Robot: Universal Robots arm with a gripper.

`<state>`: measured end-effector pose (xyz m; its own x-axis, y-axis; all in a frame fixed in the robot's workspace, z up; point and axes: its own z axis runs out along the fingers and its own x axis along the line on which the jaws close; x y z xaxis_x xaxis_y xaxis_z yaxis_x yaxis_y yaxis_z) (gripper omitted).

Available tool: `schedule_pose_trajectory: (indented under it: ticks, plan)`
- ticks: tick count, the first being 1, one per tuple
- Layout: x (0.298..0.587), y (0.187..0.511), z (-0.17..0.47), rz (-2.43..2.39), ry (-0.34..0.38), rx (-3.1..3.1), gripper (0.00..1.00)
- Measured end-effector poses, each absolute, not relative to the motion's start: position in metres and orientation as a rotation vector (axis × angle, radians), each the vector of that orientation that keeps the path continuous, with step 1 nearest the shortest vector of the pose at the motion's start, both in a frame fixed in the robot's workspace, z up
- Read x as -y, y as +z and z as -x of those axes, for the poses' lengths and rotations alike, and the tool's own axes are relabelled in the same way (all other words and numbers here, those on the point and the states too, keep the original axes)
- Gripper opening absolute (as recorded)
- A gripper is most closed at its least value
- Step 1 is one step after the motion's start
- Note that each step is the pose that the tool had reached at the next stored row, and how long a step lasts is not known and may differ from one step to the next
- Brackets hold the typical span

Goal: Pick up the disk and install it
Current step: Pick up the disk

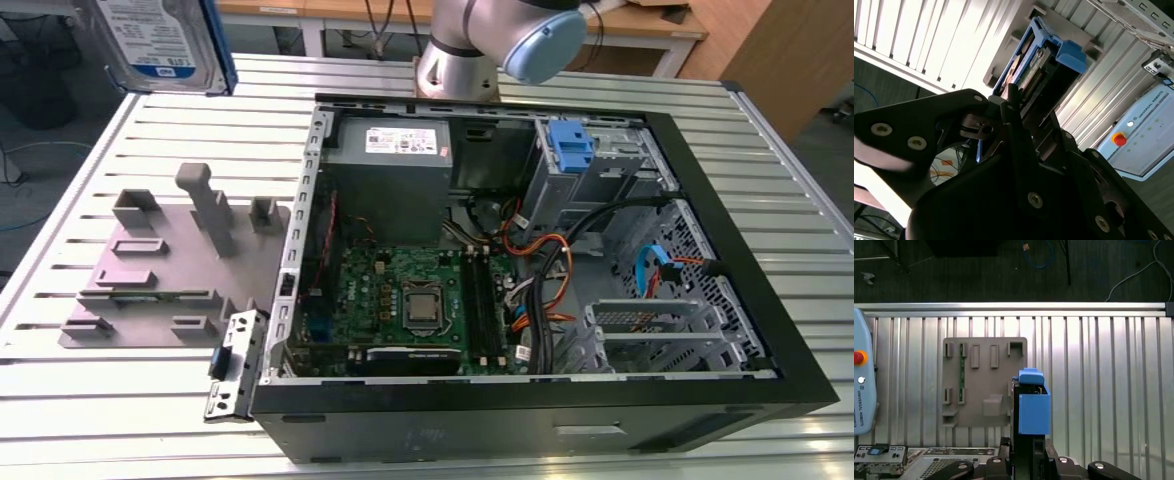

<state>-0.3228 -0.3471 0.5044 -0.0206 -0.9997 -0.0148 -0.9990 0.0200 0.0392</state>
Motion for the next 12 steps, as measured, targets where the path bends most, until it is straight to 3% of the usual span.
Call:
schedule_pose_trajectory:
  ticks: [12]
  plan:
    - [0.347,0.504,0.268,-2.187,-0.06,2.231,0.35]
